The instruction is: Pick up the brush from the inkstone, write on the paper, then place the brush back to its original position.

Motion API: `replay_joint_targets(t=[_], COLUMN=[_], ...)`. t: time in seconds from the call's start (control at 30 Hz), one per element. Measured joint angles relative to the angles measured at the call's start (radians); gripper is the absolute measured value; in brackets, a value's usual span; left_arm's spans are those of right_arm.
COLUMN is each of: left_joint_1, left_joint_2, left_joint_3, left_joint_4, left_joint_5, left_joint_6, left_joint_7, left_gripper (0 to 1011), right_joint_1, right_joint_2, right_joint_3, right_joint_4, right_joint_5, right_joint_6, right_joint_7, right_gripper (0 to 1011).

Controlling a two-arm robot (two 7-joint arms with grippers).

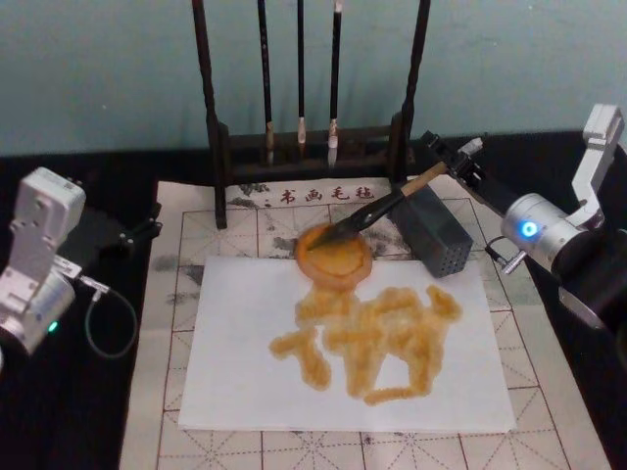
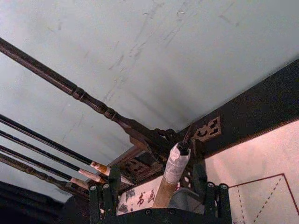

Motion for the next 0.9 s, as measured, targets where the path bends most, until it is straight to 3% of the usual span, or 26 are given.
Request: replay_joint_targets(t=[0.13, 0.4, 0.9], left_joint_1=[0.000, 0.000, 0.000], left_joint_2=[0.000, 0.000, 0.000], left_joint_3=[0.000, 0.000, 0.000], left_joint_4=[0.000, 0.000, 0.000], left_joint_5=[0.000, 0.000, 0.000], left_joint_6=[0.000, 0.000, 0.000], left_joint_7=[0.000, 0.000, 0.000], left_gripper=[1001, 1001, 1001], right_joint_1=[0.000, -0.001, -0.001], right_joint_2=[0.000, -0.001, -0.001], right_joint_3=[0.000, 0.001, 0.002], right_joint_4=[0.000, -0.001, -0.001], right_joint_5=[0.000, 0.000, 0.000], right_joint_6=[0.000, 0.000, 0.000], right_joint_7=[0.000, -0.001, -0.002], right_gripper=[982, 818, 317])
